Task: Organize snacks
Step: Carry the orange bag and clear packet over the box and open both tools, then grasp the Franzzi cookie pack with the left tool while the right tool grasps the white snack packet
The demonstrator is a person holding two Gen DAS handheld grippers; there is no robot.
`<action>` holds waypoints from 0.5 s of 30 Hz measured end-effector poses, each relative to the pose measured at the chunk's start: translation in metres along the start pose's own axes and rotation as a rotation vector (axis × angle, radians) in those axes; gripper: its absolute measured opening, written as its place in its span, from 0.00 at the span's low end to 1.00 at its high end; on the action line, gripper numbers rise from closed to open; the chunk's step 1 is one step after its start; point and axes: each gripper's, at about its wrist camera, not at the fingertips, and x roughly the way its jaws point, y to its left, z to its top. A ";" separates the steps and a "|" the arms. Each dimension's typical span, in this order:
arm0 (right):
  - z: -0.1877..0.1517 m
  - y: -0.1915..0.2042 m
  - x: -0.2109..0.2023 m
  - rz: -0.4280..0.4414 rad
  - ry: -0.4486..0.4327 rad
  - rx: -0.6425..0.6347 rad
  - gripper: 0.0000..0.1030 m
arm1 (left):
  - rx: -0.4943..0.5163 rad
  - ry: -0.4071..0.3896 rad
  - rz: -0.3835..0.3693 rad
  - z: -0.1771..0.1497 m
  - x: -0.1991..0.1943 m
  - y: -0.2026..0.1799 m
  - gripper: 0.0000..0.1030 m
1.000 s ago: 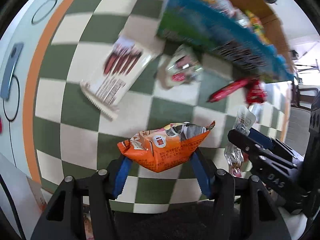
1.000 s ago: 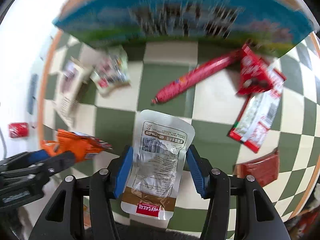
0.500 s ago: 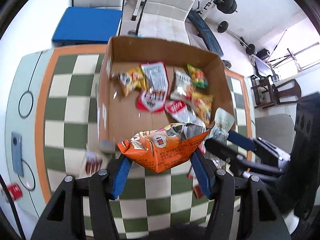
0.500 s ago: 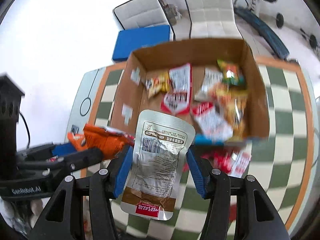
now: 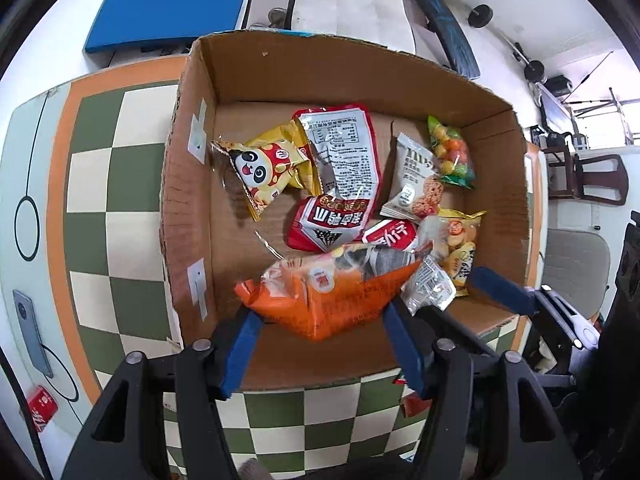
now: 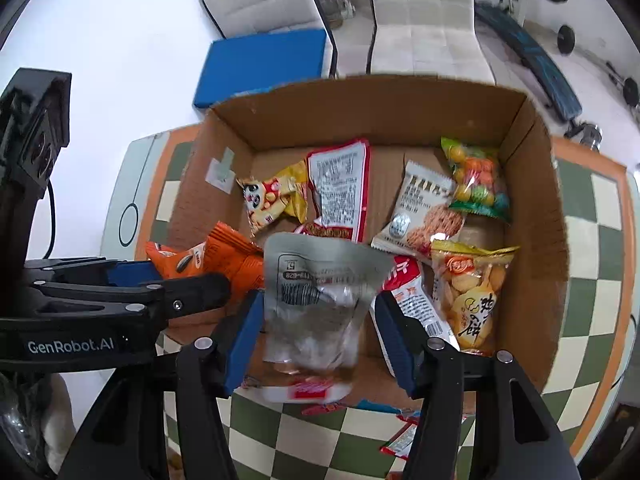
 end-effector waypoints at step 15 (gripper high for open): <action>-0.008 -0.009 -0.027 -0.020 -0.105 -0.005 0.88 | 0.083 -0.306 0.154 -0.024 -0.057 -0.006 0.88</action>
